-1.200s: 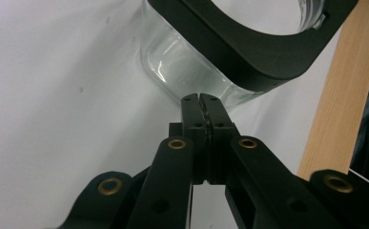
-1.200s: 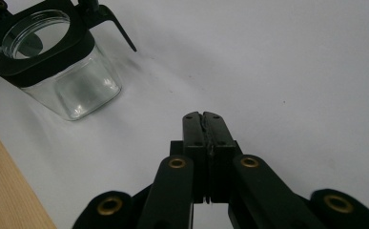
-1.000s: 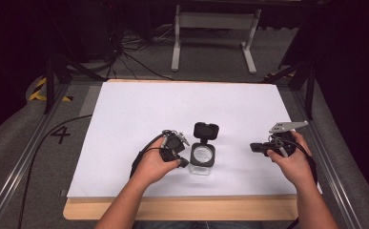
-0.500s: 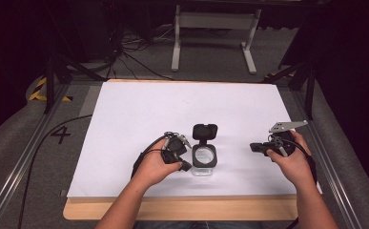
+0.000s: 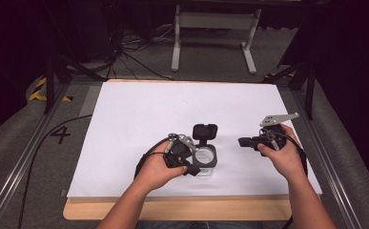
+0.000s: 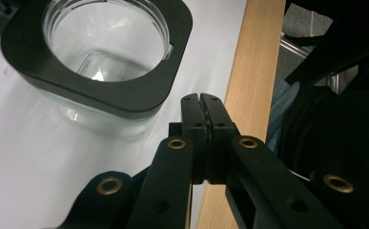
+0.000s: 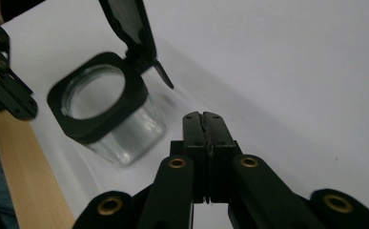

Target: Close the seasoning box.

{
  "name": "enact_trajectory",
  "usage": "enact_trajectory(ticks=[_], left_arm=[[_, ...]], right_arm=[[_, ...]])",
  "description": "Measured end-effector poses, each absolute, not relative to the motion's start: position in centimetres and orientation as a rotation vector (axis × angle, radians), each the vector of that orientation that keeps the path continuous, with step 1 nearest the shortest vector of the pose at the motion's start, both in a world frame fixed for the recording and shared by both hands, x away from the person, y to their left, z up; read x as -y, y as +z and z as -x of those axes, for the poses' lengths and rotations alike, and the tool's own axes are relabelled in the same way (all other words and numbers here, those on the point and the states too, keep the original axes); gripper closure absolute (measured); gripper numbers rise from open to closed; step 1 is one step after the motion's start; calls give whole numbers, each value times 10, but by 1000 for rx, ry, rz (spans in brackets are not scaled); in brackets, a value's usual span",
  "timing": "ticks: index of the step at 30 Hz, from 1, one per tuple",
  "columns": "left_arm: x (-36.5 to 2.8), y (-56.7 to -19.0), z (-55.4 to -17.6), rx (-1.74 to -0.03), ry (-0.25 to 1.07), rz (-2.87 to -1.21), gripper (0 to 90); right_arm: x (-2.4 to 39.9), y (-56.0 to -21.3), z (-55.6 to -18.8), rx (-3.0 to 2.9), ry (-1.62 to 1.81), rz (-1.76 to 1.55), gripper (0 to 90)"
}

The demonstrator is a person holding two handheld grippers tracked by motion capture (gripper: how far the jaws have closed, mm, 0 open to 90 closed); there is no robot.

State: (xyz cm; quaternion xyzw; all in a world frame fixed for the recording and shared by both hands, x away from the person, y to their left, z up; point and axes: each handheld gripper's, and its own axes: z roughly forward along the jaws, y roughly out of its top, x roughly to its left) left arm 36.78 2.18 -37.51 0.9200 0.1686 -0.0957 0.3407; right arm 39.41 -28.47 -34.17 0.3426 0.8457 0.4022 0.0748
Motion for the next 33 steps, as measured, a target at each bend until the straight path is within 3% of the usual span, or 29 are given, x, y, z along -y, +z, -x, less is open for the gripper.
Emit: enact_trajectory(ticks=[4,12,33], left_arm=[[-21,-382,-365,-416,-171,-2348,872],[-20,-388,-364,-441,-213,-2331,899],[-17,-391,-365,-456,-210,-2334,900]], right_arm=[[269,-323,-406,-2549,1246,-968,900],[243,-298,-424,-2548,1271,-902,900],[206,-290,-439,-2611,1248,-850,900]])
